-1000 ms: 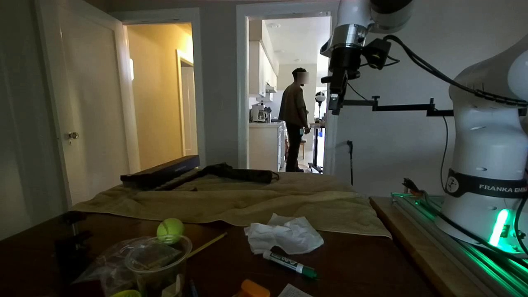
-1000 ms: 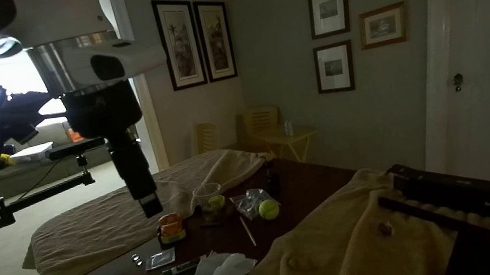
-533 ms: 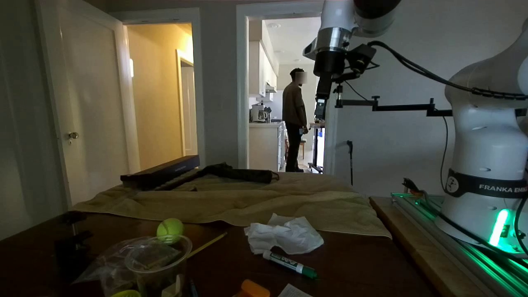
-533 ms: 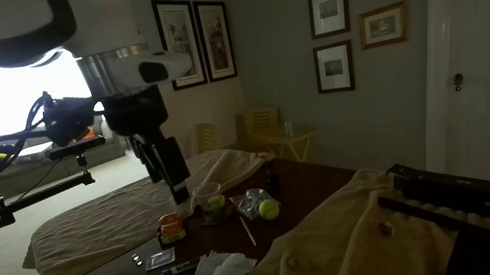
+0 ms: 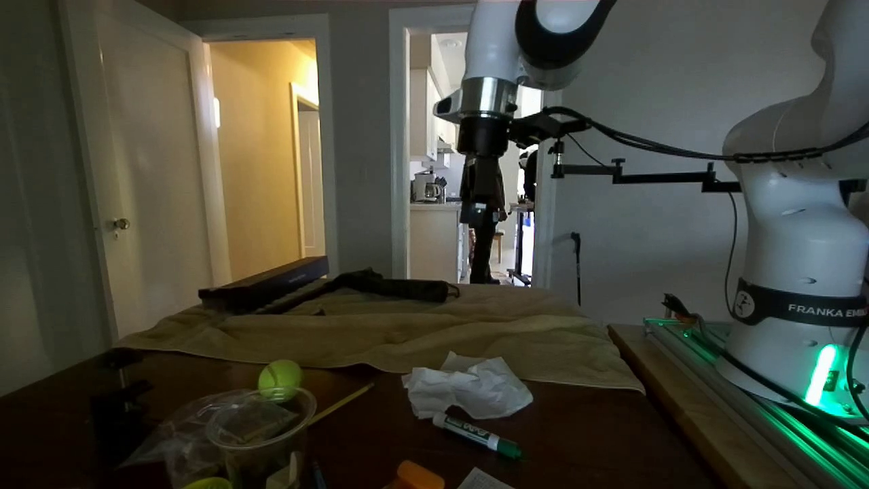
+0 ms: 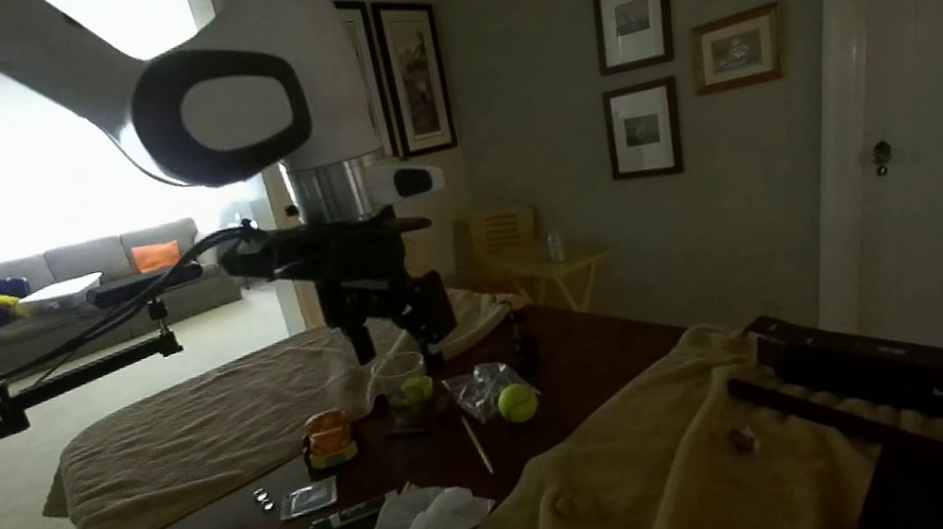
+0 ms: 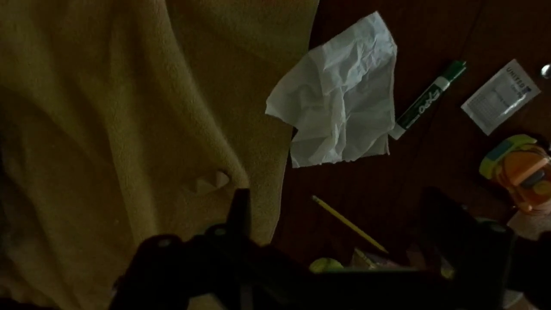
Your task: Move the black clamp forwards.
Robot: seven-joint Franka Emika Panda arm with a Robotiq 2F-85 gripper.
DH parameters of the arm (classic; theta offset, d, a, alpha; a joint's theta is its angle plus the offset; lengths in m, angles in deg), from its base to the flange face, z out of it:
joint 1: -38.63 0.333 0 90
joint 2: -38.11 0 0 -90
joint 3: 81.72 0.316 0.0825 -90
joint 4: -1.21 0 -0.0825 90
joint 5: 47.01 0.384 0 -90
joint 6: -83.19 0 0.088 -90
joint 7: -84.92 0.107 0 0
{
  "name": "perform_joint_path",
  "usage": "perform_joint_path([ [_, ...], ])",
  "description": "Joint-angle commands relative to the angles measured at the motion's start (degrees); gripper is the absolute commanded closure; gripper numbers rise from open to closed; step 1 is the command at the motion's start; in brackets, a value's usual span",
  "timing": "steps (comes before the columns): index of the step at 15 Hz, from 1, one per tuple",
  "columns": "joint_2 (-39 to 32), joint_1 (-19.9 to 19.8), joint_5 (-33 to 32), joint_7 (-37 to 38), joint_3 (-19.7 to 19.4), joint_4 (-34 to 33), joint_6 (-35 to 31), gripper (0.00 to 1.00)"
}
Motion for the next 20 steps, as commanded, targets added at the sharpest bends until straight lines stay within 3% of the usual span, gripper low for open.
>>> perform_joint_path([
  [1,-12.1,1.0,5.3,-11.0,-0.2,-10.3,-1.7,0.0],
  [8,-28.7,-3.9,16.7,-31.3,6.1,-29.3,2.4,0.0],
  [14,-39.7,-9.5,21.5,-36.9,14.4,-42.0,2.6,0.0],
  [20,-47.3,-11.5,26.7,-40.1,22.3,-47.1,-0.6,0.0],
])
